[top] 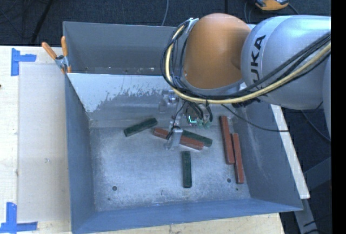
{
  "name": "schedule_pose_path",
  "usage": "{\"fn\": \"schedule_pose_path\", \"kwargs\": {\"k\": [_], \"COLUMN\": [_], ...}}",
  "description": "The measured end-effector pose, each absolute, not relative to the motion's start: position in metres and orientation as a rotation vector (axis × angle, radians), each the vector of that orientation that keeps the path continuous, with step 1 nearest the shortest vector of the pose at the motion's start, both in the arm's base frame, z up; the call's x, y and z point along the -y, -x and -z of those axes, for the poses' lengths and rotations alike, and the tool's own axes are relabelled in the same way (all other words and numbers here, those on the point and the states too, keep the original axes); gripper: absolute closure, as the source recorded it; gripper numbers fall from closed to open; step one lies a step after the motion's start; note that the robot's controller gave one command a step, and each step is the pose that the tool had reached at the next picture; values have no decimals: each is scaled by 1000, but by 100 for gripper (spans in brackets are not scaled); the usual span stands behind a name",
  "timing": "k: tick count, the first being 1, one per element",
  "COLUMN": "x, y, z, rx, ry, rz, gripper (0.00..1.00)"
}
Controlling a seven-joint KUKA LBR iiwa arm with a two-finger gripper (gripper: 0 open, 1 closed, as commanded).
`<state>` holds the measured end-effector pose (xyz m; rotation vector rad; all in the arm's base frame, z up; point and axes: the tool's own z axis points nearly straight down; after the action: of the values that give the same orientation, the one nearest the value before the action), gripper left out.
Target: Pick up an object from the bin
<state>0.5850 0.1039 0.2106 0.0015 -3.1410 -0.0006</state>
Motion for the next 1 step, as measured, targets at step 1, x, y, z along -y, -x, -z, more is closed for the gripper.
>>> {"fn": "schedule_pose_path", "kwargs": {"k": [1], "x": [-105], "y": [-597], "z": [-170], "rx": [3149], "ry": [47], "rz": [3], "gripper": [0]}}
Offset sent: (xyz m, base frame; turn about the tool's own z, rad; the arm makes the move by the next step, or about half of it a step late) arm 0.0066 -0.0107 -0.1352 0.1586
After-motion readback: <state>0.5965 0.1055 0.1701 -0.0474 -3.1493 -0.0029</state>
